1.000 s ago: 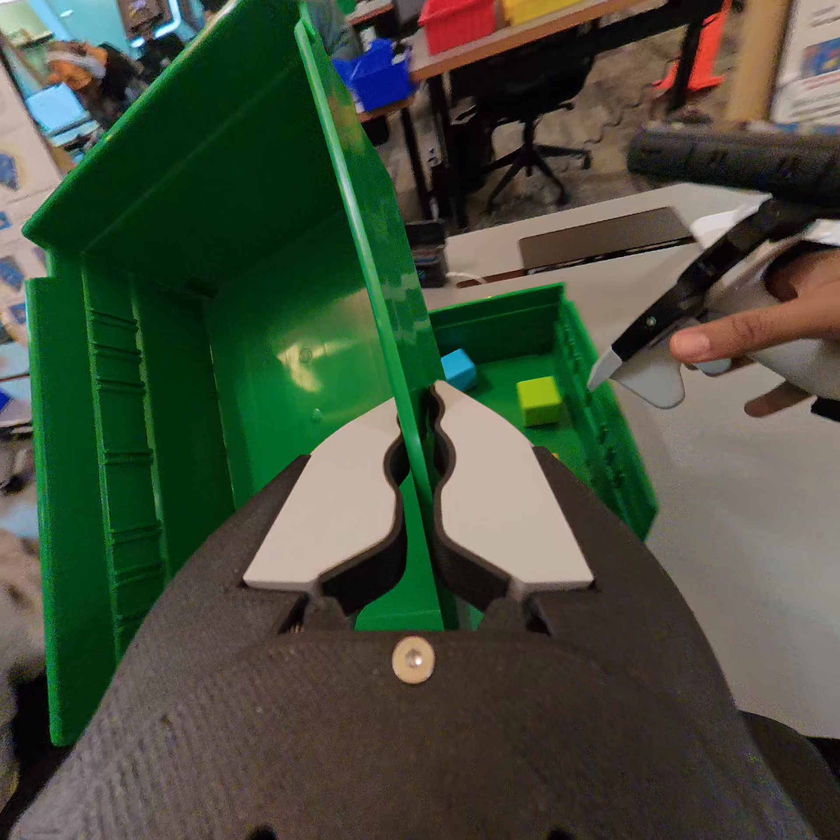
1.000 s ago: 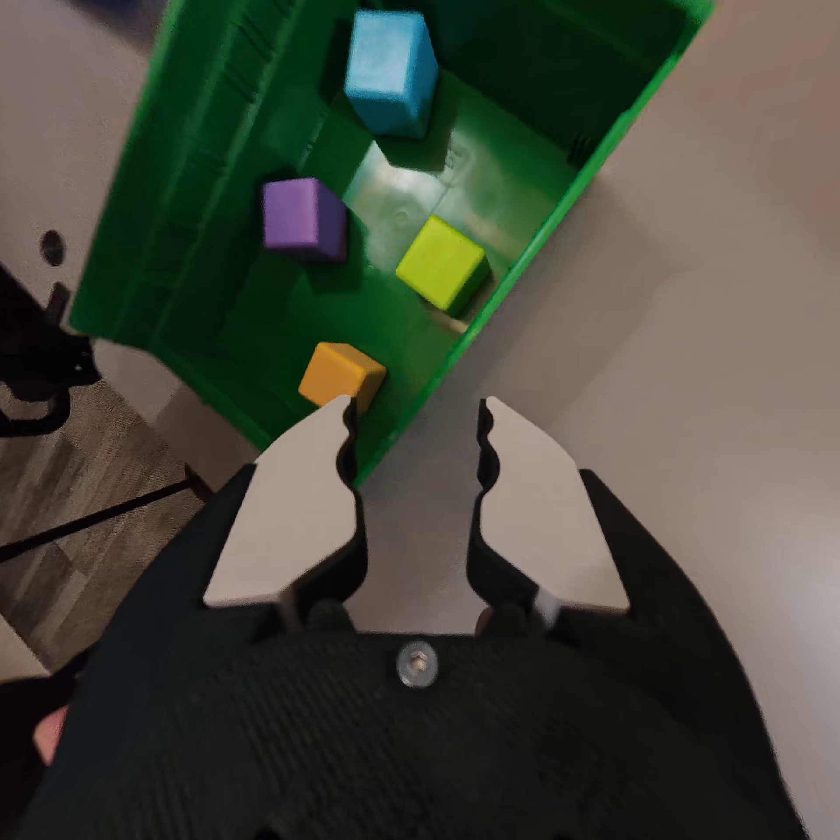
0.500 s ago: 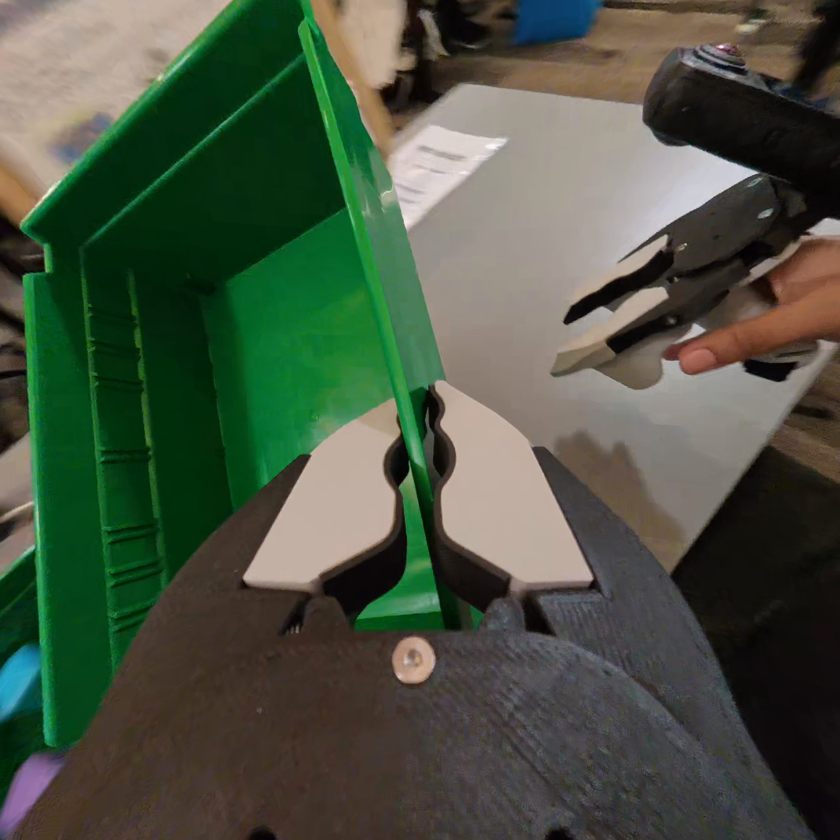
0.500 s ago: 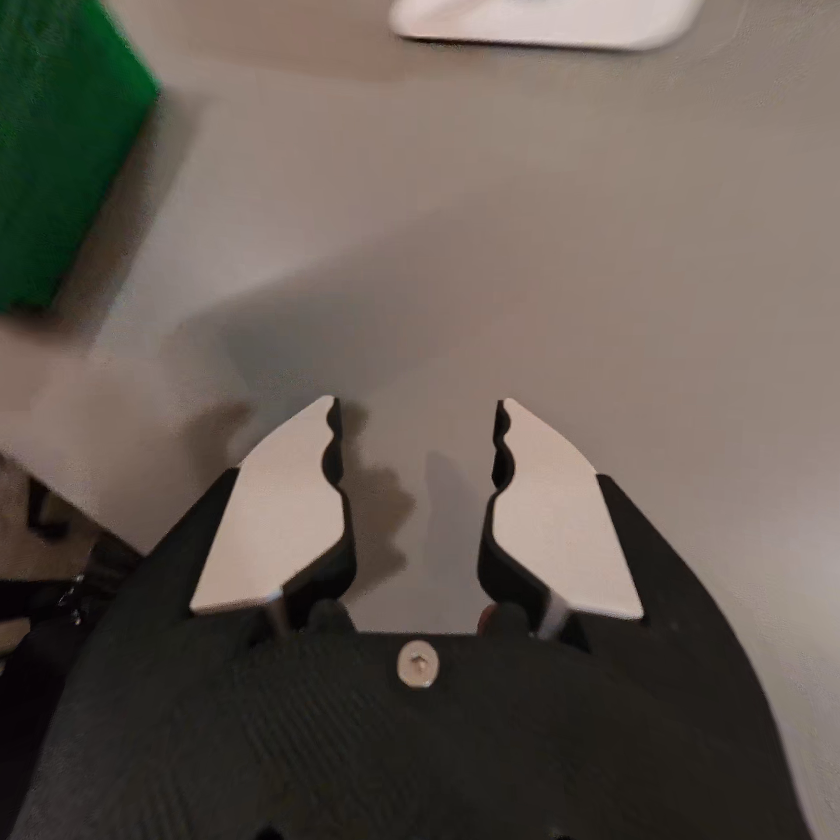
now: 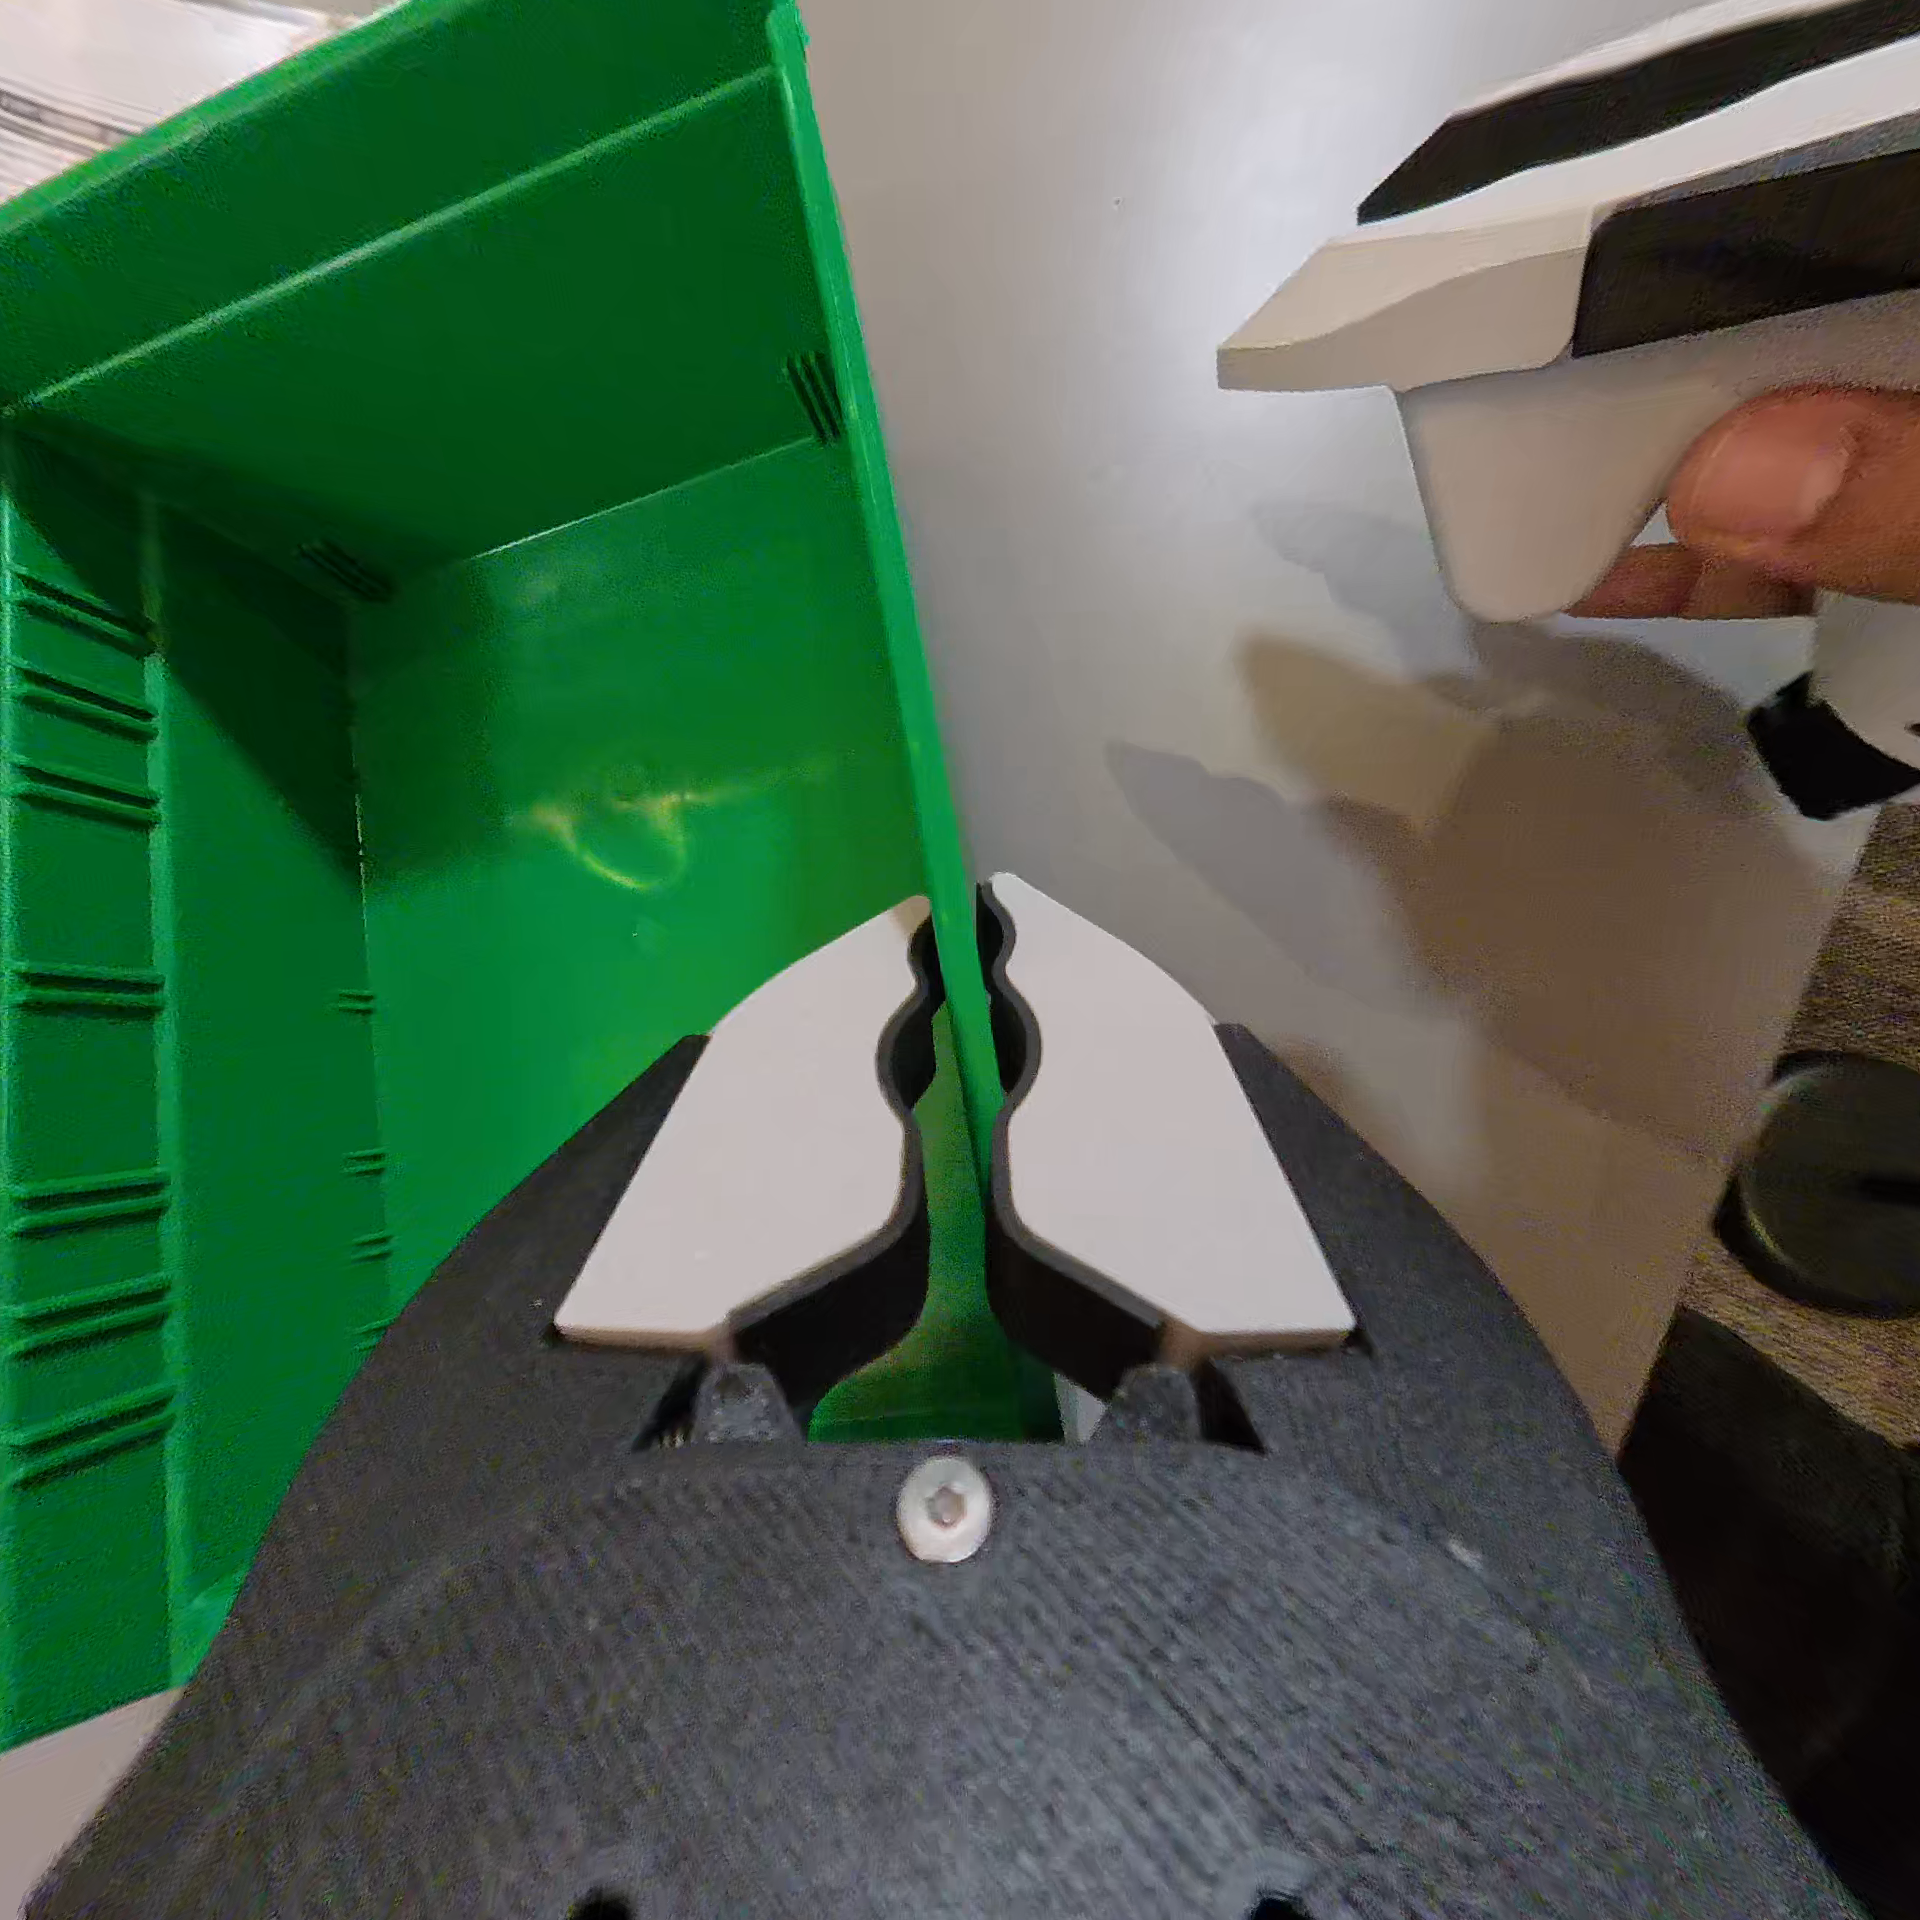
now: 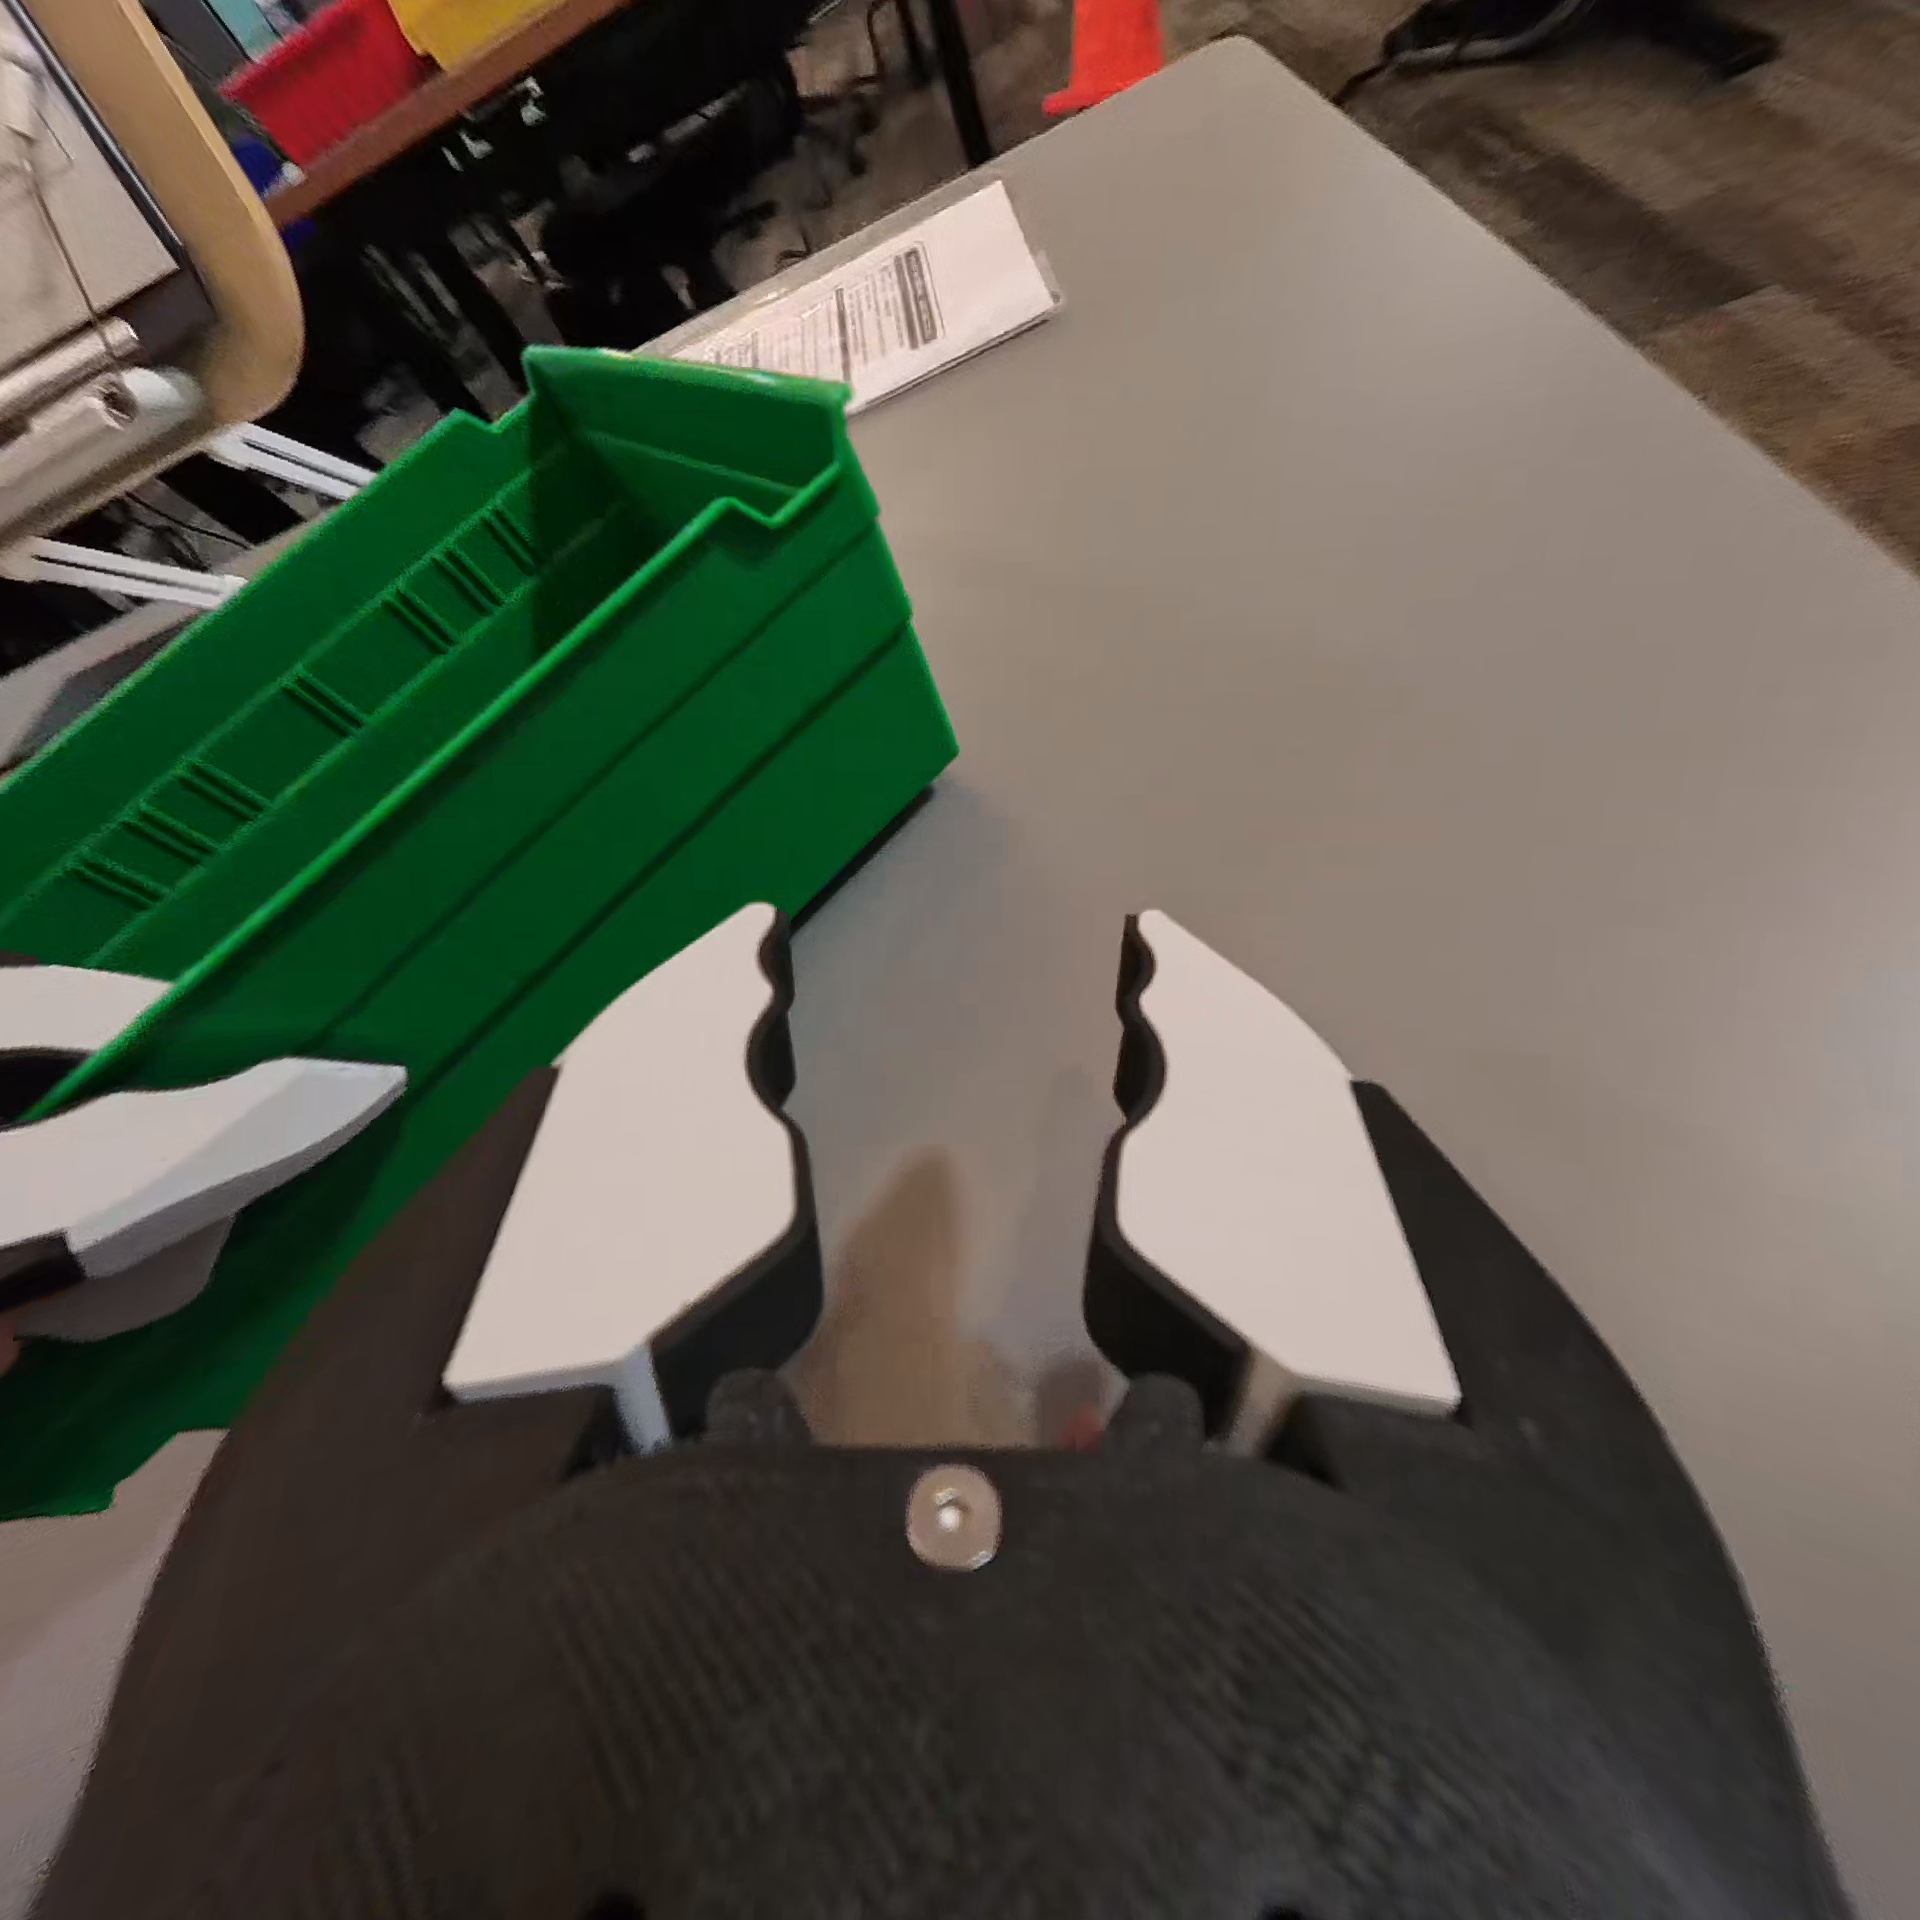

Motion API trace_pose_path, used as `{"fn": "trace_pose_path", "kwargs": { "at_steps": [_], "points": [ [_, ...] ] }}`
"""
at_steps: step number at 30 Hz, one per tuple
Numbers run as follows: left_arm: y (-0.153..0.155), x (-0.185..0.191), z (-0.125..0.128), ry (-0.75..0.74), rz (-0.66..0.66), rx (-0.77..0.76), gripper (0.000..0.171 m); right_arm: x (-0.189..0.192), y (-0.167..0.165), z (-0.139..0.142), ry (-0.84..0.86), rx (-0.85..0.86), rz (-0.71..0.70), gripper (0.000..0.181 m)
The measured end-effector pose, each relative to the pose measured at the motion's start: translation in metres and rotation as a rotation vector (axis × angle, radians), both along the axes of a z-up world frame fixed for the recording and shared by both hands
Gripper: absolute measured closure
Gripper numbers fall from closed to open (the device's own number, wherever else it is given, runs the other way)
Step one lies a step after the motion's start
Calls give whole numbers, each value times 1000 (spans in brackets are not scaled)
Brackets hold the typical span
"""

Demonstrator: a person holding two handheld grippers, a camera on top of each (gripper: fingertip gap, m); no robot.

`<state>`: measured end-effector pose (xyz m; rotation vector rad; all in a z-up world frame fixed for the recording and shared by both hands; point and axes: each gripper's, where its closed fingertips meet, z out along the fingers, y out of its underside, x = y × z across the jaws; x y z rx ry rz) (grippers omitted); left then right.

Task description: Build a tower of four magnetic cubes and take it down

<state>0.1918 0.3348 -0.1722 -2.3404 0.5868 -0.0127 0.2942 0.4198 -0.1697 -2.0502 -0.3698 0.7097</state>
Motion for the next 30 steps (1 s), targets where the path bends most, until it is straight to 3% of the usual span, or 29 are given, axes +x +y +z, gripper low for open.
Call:
{"fn": "trace_pose_path", "kwargs": {
  "at_steps": [3, 7, 11, 14, 17, 19, 21, 25, 30],
  "points": [
    [6, 8, -7, 52, -10, 37, 165, -1, -1, 10, -38, 72, -13, 118],
    [-6, 9, -1, 5, -5, 33, 160, -2, -7, 32, 20, 144, -41, 110],
    [-51, -7, 23, -17, -69, 71, 145, -8, -27, 69, 93, 275, -49, 102],
    [-97, -39, 43, -16, -79, 136, 133, -33, -60, 89, 132, 357, 27, 103],
    [-141, -101, 56, 53, -8, 222, 135, -68, -102, 87, 96, 386, 148, 111],
    [-168, -148, 56, 65, 79, 257, 135, -78, -120, 83, 50, 400, 160, 106],
    [-191, -186, 48, -17, 166, 269, 135, -80, -131, 83, 47, 401, 118, 103],
    [-217, -203, 34, -413, 183, 336, 128, -92, -152, 89, 185, 341, 72, 94],
    [-204, -216, 21, -444, 233, 346, 120, -117, -153, 49, -103, 338, 88, 82]
  ]
}}
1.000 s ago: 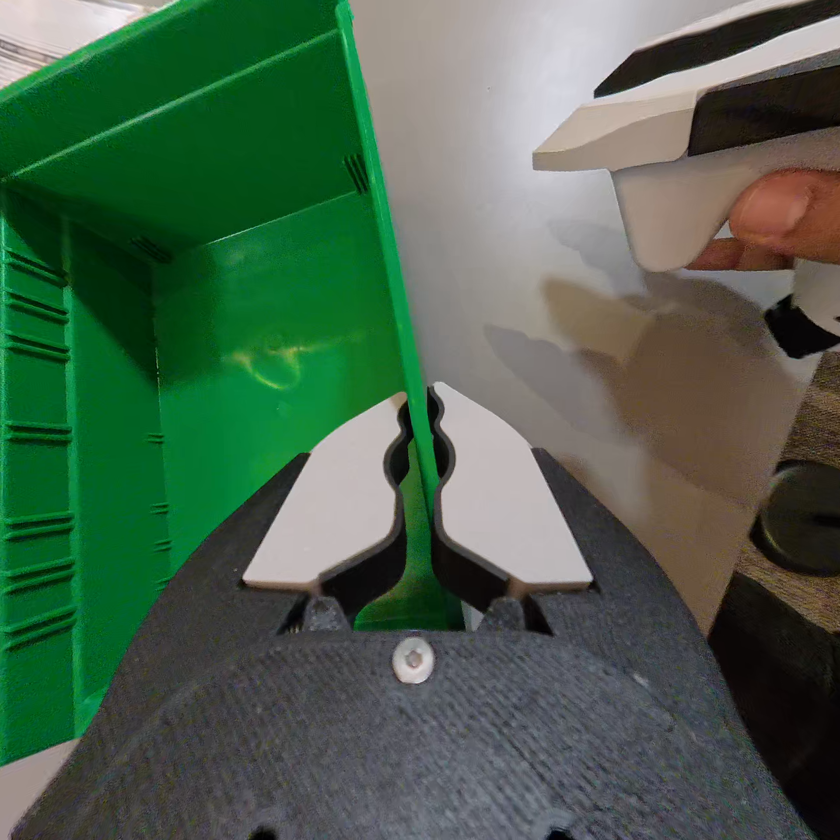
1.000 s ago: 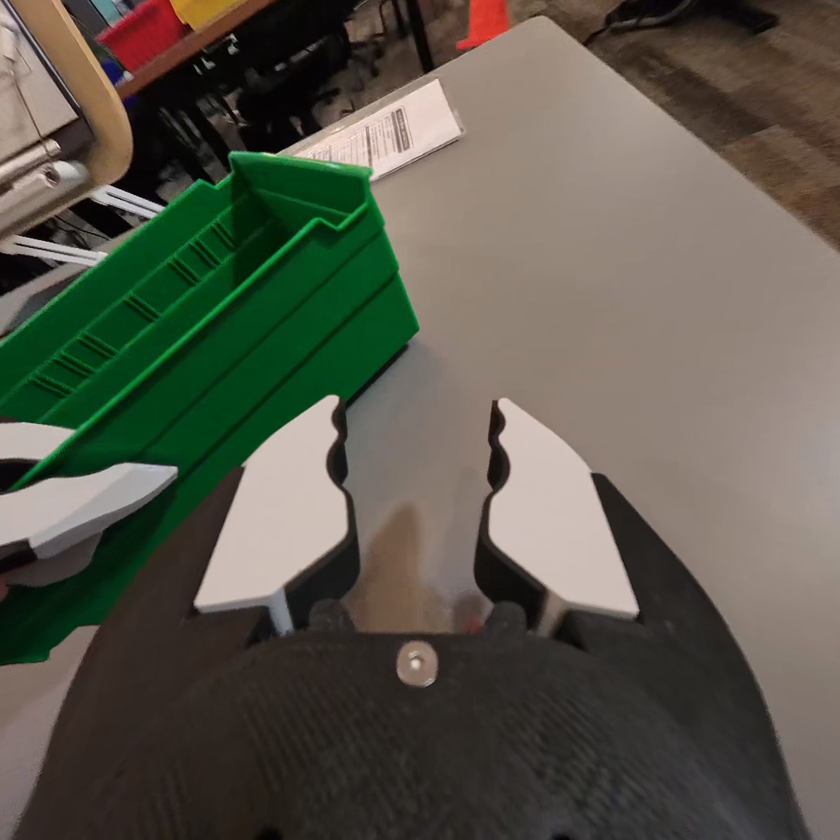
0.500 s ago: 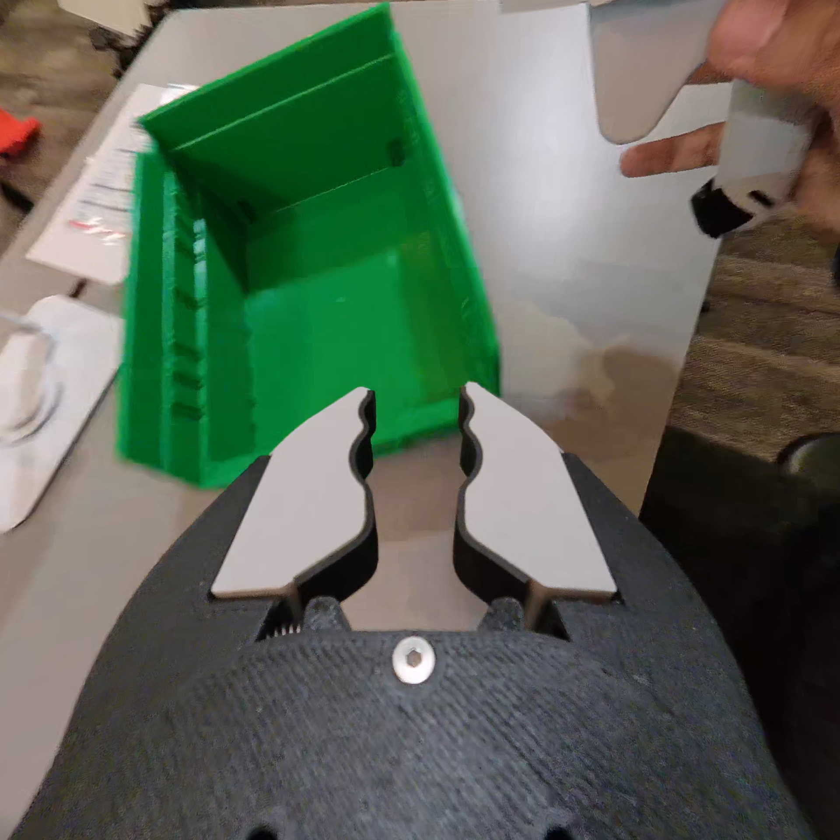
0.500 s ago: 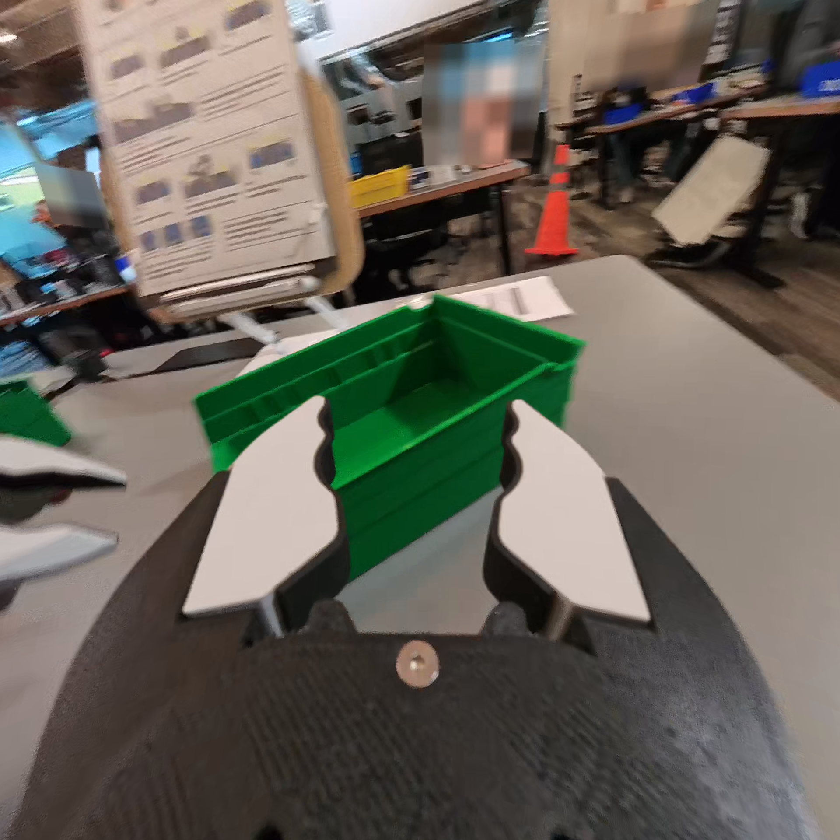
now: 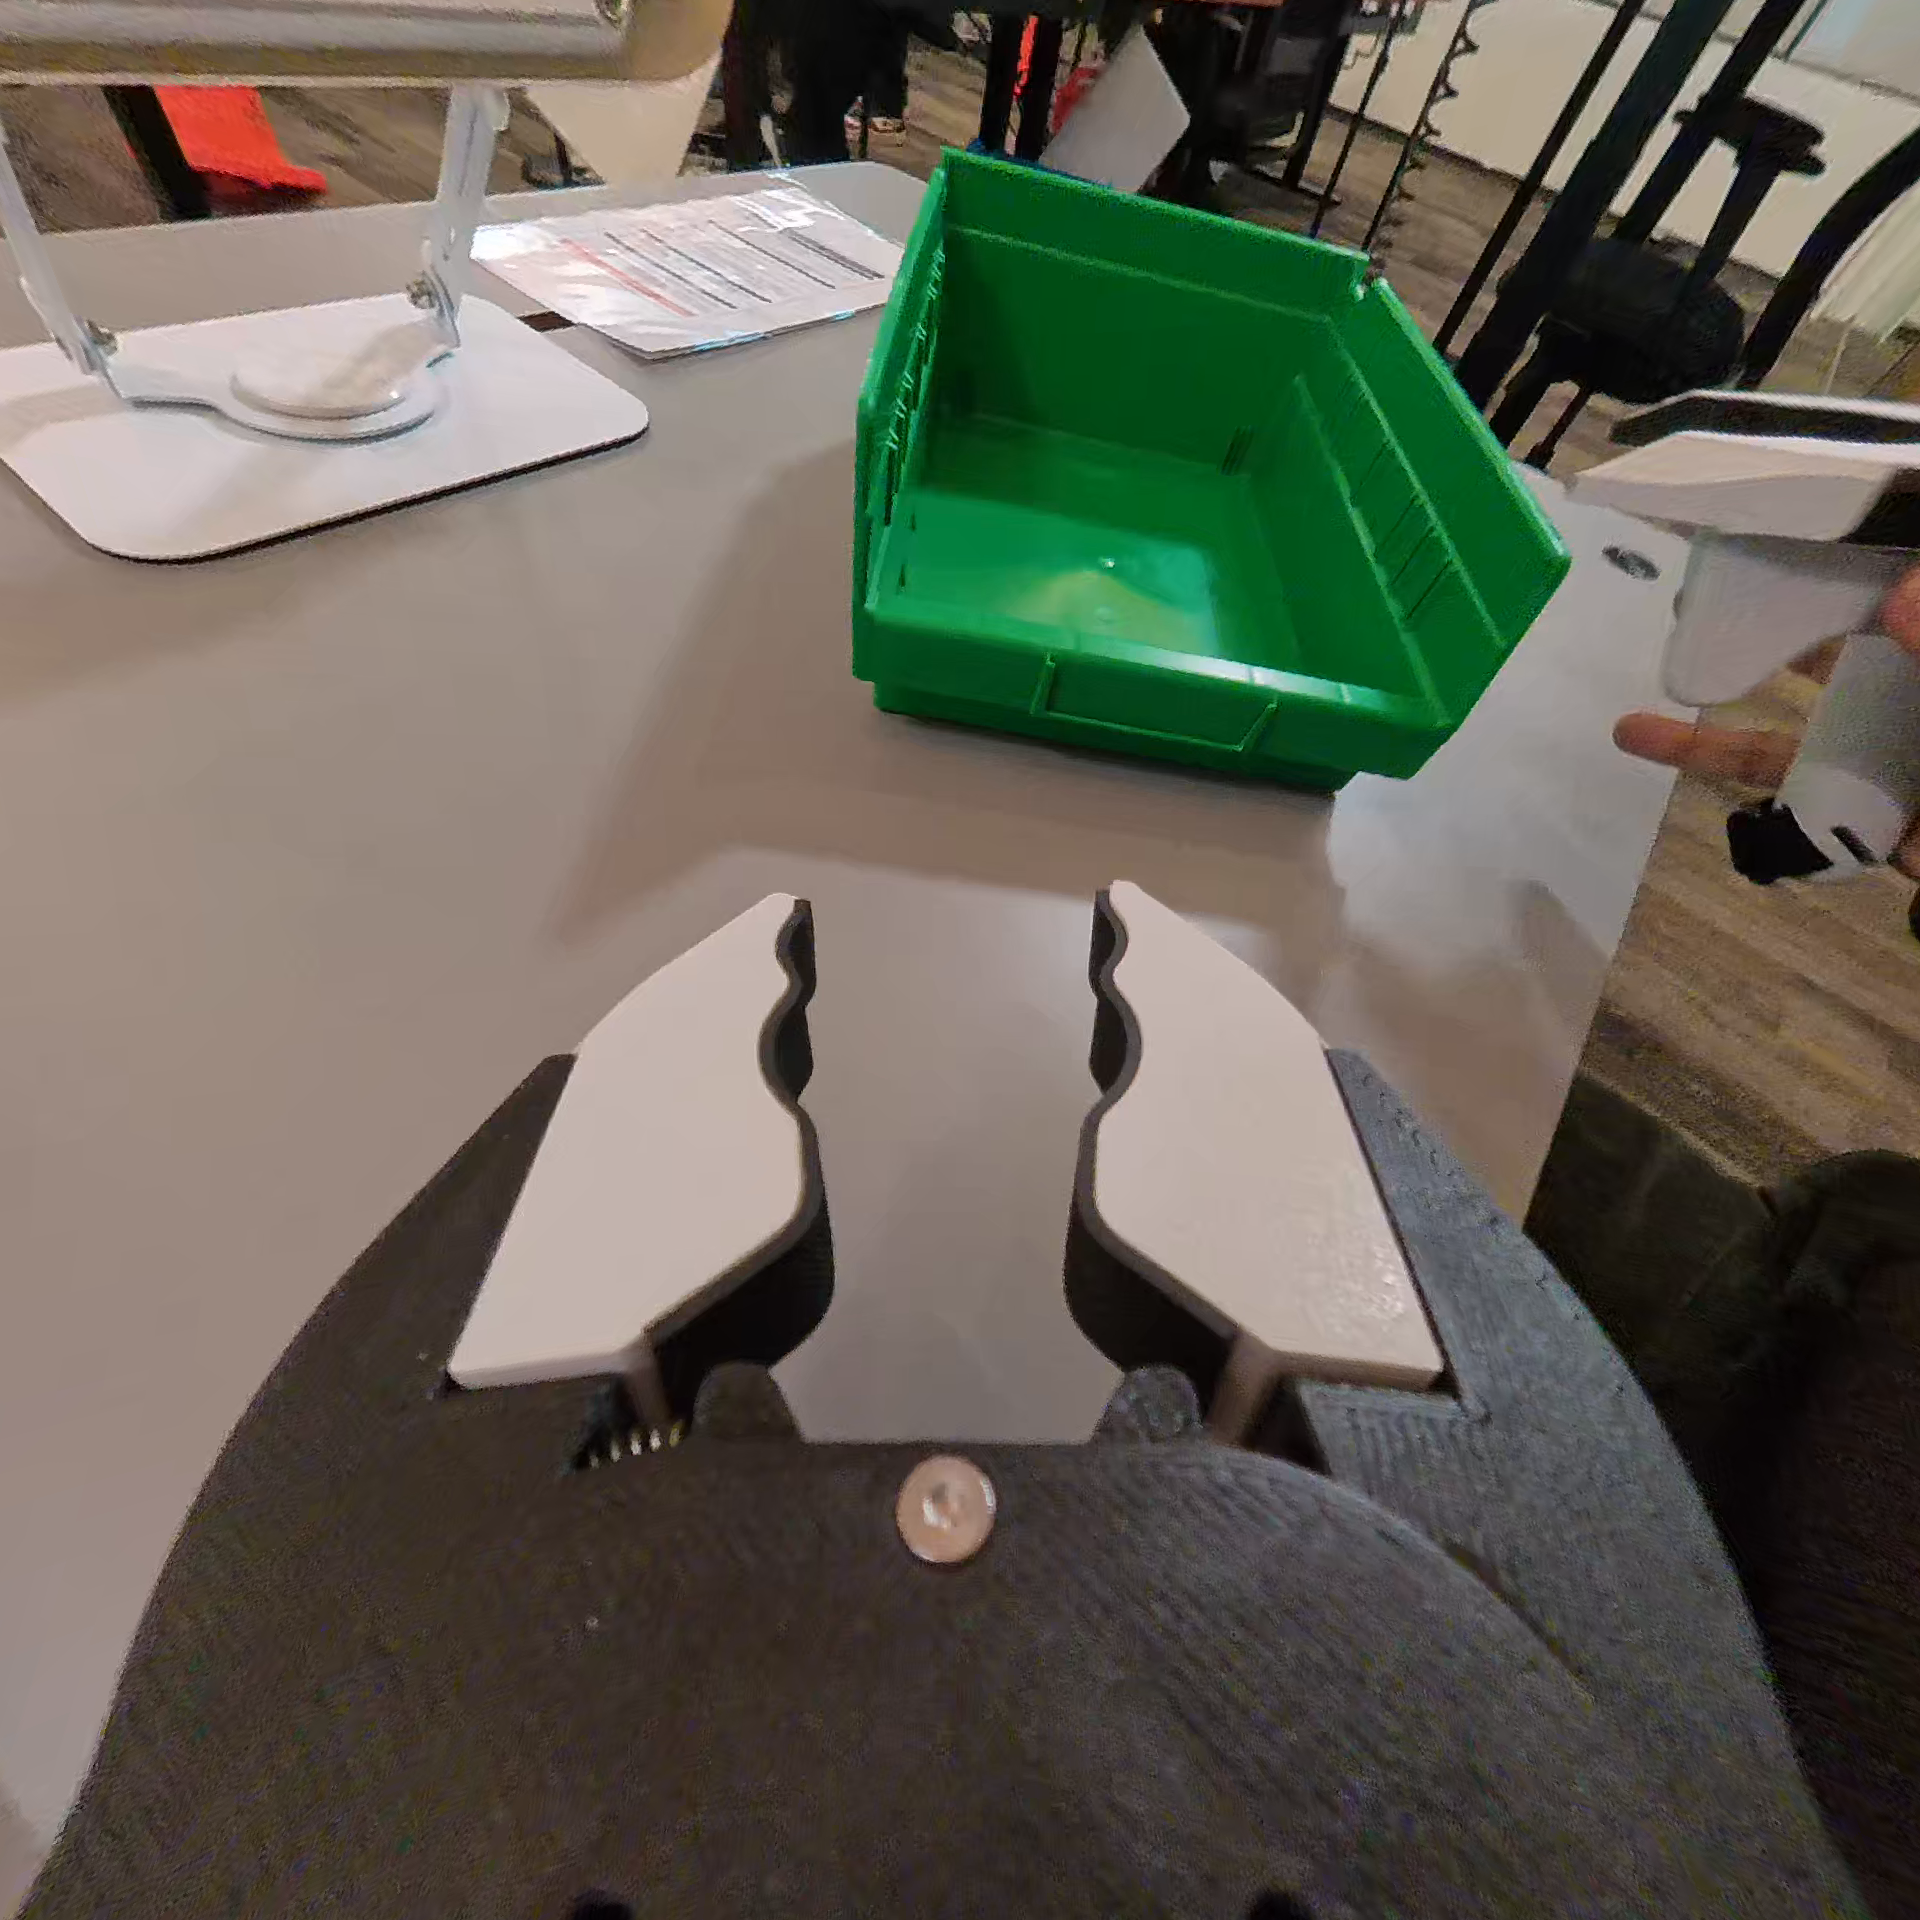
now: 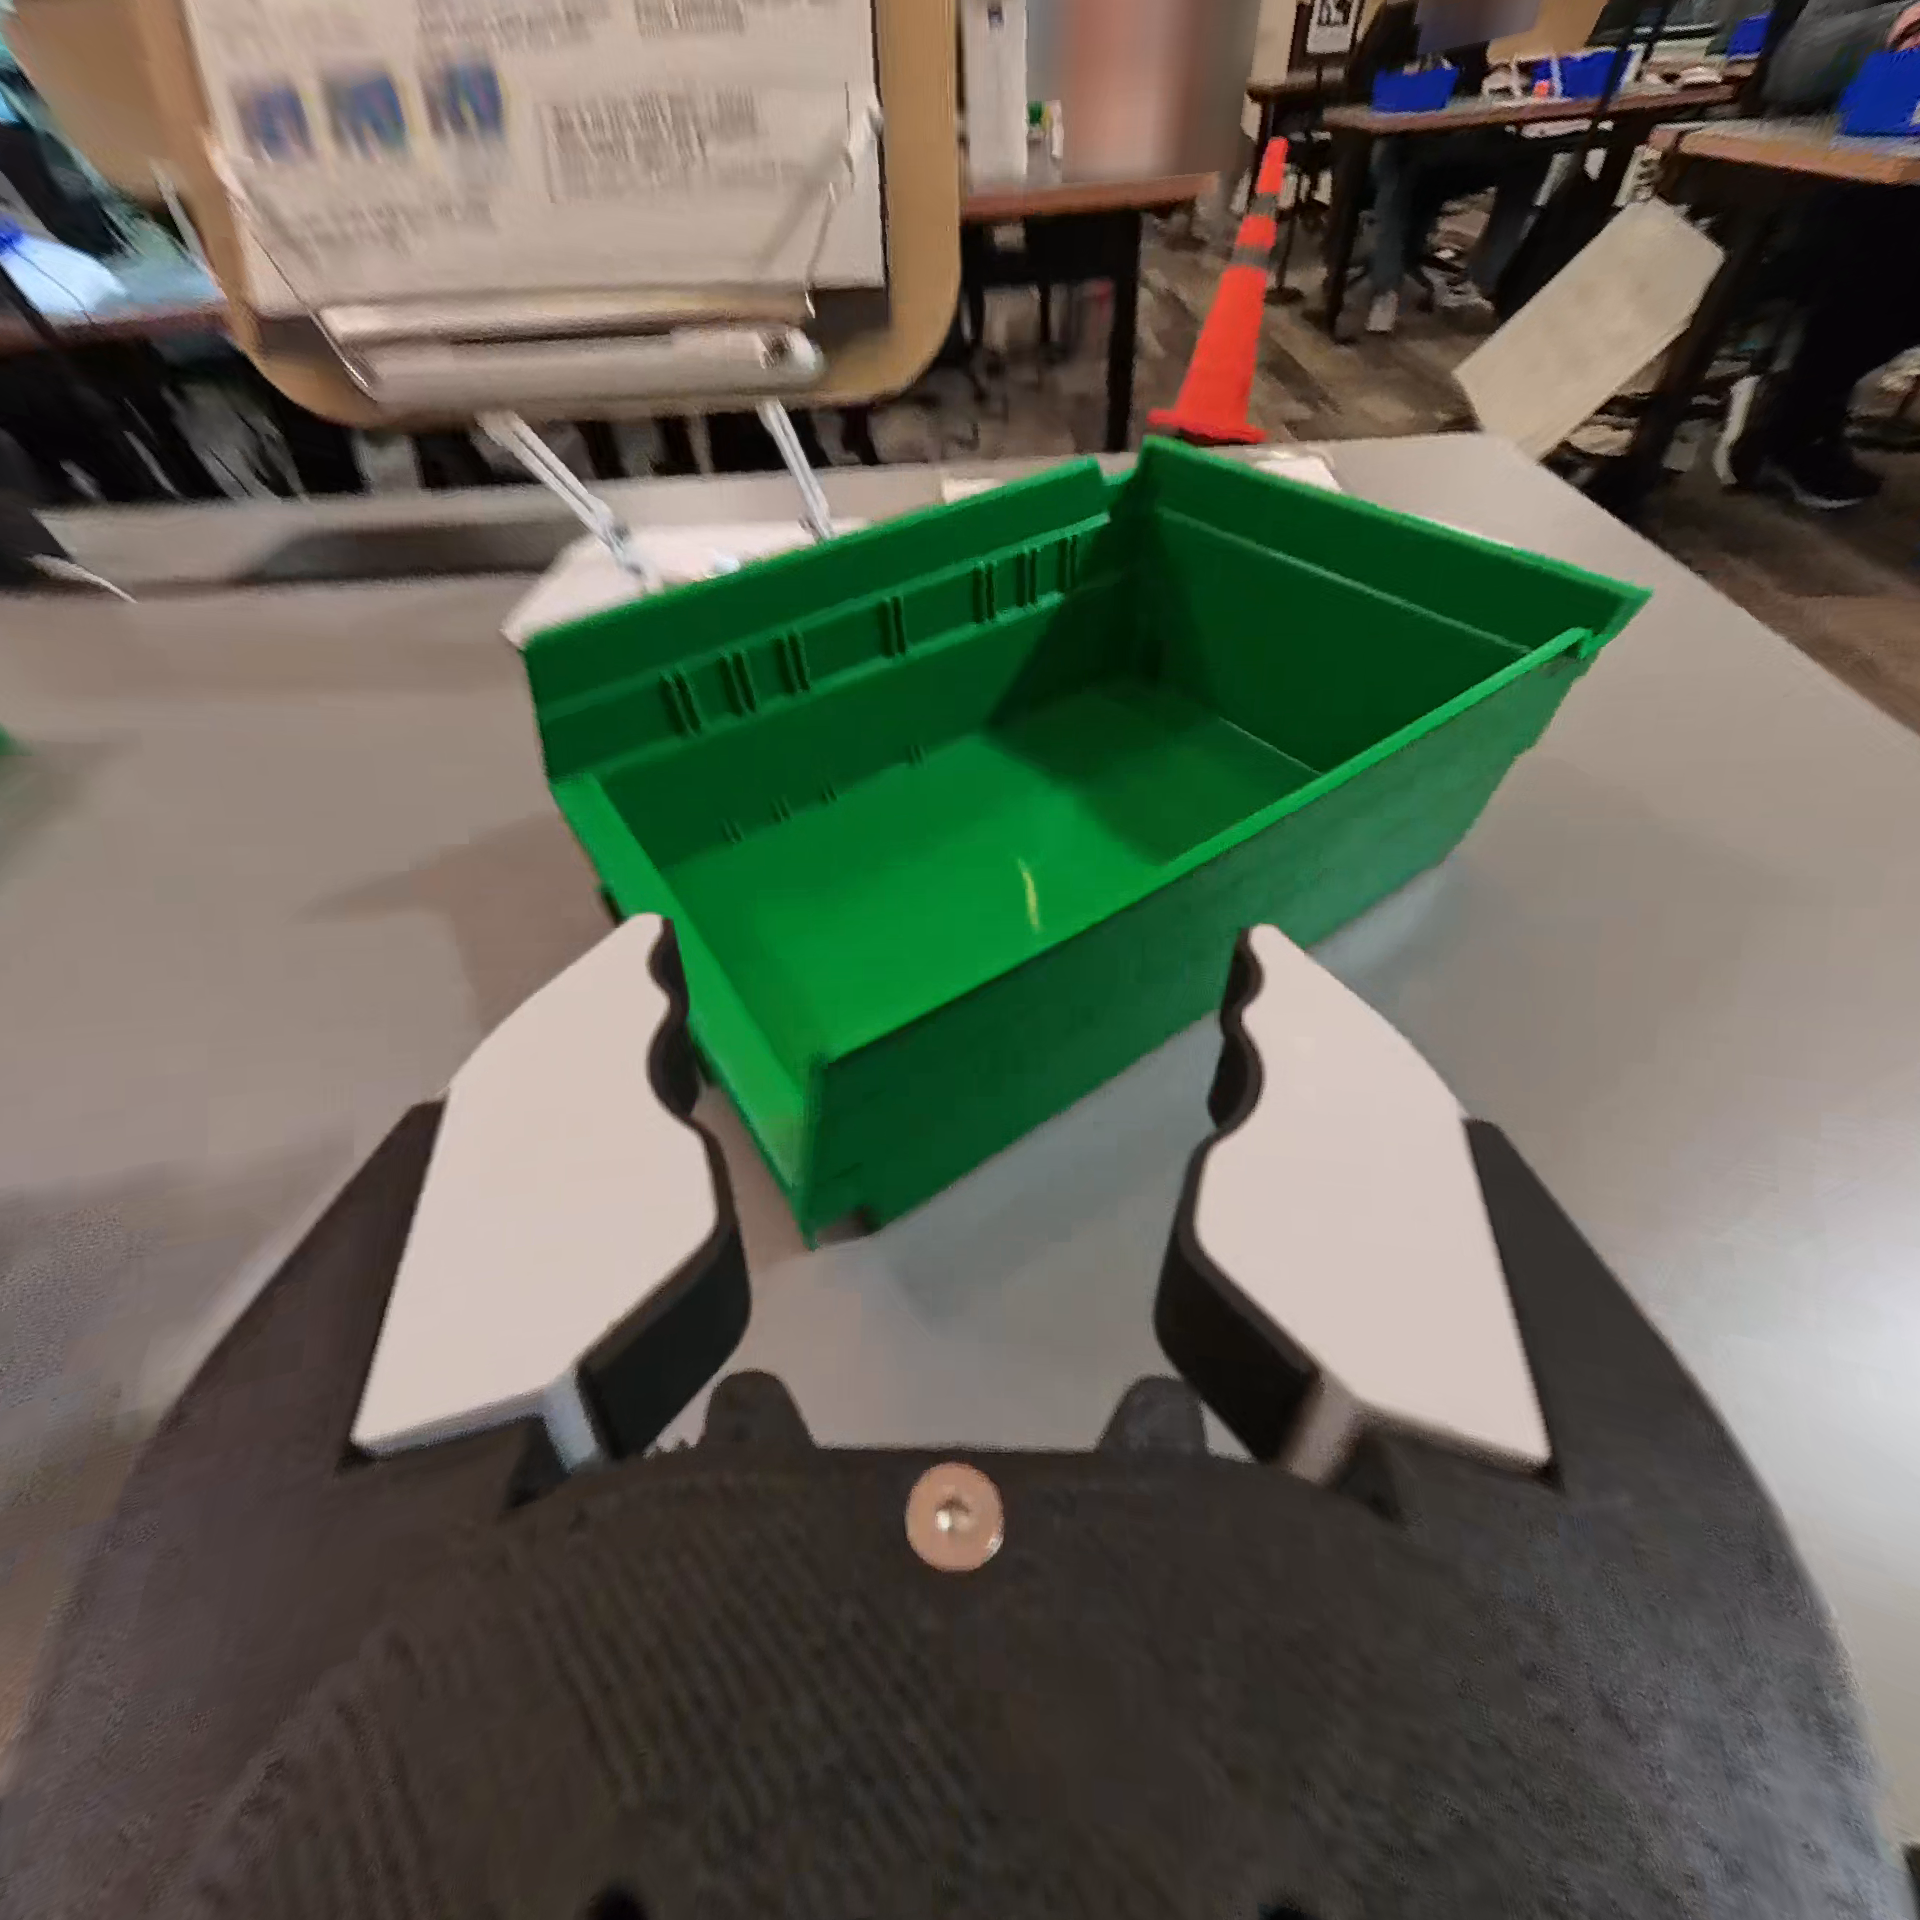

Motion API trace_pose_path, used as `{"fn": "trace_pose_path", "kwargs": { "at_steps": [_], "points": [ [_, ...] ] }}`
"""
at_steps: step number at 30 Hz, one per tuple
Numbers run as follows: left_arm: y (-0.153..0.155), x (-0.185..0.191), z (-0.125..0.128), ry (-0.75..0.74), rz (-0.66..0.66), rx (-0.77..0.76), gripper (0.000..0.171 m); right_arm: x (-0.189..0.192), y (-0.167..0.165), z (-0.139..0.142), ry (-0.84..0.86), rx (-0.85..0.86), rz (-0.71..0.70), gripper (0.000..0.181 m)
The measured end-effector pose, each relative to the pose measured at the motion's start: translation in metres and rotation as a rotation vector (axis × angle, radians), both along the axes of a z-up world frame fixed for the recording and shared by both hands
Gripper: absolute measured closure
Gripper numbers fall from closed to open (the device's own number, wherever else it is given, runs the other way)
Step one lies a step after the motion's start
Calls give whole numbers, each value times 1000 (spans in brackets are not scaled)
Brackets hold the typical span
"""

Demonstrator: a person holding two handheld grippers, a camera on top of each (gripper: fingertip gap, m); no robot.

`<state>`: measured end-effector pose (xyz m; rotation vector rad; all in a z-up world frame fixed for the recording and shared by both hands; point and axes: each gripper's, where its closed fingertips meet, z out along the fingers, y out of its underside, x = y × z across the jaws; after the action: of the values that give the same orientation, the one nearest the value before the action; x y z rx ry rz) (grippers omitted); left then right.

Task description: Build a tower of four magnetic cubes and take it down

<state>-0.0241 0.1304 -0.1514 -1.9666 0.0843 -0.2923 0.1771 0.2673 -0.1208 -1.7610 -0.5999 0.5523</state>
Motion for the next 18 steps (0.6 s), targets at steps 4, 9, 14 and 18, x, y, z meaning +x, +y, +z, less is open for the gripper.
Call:
{"fn": "trace_pose_path", "kwargs": {
  "at_steps": [4, 9, 14, 18],
  "points": [
    [3, 5, -14, 104, -20, -26, 121, -4, 23, -29, -102, -68, -6, 93],
    [0, 6, -16, 211, -17, -22, 124, 53, 59, -29, -55, -132, -59, 117],
    [1, 6, -20, 234, -33, -30, 125, 133, 115, -30, 11, -172, -234, 152],
    [1, 5, -21, 217, -37, -31, 126, 148, 133, -34, 19, -182, -202, 175]
  ]
}}
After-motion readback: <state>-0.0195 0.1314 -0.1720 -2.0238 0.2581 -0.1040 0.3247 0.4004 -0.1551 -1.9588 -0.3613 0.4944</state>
